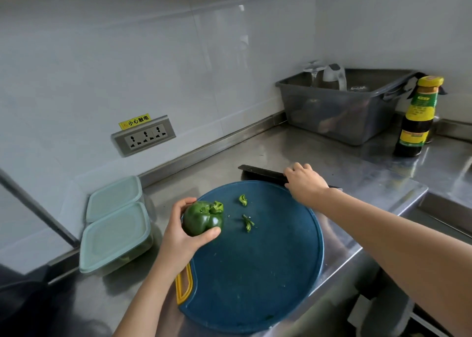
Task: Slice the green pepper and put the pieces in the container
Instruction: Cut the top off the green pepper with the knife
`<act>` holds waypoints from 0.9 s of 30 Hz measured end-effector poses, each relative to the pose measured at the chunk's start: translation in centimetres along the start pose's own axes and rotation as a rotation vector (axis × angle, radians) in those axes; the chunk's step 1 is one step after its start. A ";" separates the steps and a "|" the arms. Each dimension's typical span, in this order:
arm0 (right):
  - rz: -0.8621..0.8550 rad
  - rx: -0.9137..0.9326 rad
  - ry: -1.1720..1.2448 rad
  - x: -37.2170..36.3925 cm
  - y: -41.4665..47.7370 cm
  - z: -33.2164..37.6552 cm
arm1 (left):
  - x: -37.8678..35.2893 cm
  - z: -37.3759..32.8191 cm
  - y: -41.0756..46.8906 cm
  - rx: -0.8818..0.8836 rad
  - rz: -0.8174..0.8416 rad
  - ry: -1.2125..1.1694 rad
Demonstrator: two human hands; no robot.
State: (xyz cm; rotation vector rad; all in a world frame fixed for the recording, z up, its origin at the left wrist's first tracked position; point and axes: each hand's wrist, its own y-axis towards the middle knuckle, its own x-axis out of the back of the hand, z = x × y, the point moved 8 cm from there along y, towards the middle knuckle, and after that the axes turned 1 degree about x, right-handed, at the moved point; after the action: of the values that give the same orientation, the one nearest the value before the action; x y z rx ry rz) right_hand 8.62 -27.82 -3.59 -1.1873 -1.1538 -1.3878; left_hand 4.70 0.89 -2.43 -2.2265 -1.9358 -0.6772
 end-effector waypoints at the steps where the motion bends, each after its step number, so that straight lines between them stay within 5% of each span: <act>1: 0.019 -0.012 0.002 0.0 0.1 -0.1 | 0.1 0.1 0.1 0.009 0.008 -0.009; 5: -0.061 0.164 0.092 1.9 0.1 3.2 | 0.6 0.7 0.6 0.038 -0.002 -0.028; 9: 0.285 0.416 0.478 0.6 -2.5 9.8 | 0.7 1.5 0.5 0.070 -0.009 -0.066; 12: 0.402 0.464 0.390 -1.2 -4.3 11.2 | 0.7 1.3 0.0 0.074 0.000 -0.062; 20: -0.043 0.644 0.247 0.0 -10.5 9.6 | -1.2 -0.9 -0.9 0.031 0.083 -0.074; 27: -0.167 0.435 0.412 1.9 -12.5 4.1 | -6.1 -3.4 -2.4 -0.005 0.192 -0.044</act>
State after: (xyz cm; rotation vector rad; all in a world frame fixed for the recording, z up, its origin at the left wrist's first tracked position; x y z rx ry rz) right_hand -3.45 -22.46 -2.31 -0.4796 -1.1909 -1.3344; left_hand 1.04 -5.50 -2.27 -2.4086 -1.7098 -0.6118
